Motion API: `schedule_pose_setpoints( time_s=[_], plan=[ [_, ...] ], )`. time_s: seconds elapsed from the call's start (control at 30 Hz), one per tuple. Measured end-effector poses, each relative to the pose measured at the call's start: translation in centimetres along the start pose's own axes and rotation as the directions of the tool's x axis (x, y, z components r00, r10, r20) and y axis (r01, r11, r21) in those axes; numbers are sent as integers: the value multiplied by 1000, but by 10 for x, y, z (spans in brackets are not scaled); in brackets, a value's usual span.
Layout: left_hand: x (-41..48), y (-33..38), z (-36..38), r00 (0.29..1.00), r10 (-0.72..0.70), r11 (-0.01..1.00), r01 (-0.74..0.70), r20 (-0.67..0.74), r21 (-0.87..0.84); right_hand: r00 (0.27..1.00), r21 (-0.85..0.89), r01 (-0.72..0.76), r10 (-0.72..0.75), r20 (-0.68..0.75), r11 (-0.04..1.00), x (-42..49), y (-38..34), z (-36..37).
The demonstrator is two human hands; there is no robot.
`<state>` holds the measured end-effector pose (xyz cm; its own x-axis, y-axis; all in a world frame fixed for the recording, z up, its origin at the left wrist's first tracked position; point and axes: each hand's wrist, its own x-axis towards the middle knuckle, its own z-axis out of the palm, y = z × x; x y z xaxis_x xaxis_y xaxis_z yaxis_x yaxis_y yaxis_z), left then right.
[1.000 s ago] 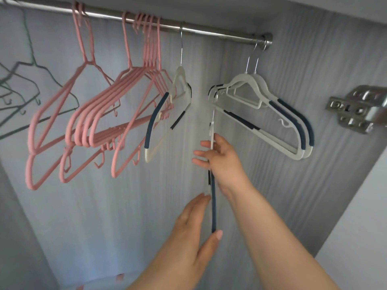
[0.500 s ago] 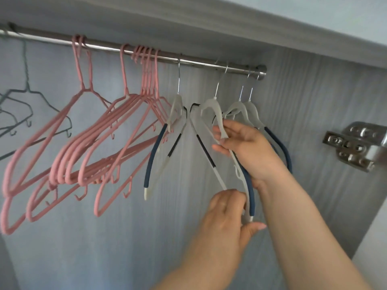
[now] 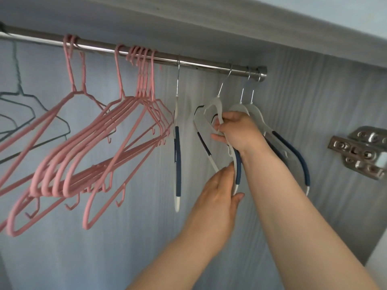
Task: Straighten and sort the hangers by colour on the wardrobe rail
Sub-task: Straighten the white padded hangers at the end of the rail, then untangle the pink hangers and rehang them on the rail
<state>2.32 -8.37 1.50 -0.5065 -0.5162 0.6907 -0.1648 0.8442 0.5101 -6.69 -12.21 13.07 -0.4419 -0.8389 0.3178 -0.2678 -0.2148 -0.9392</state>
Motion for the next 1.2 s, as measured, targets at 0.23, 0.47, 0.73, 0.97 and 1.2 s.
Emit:
schedule_pose_setpoints(
  time_s=[0.23, 0.47, 0.73, 0.97, 1.2],
  plan=[
    [-54, 8, -24, 909, 297, 947, -243, -291, 210, 985, -654, 90, -164, -53, 751, -24, 0, -18],
    [-45, 19, -54, 838, 152, 977, -46, -524, 210, 865, -452, 488, -481, 140, 746, -92, -36, 21],
    [-49, -15, -44, 889, -262, 961, 277, -376, -15, 977, -86, 12, 6, 212, 996, -81, 0, 63],
    [-47, -9, -42, 925, -159, 983, 180, -344, 31, 997, 189, -5, -10, 76, 982, -76, 16, 69],
    [-39, -4, -36, 933, -96, 995, 104, -346, 3, 1000, 229, -2, 2, 0, 973, -70, 14, 51]
  ],
)
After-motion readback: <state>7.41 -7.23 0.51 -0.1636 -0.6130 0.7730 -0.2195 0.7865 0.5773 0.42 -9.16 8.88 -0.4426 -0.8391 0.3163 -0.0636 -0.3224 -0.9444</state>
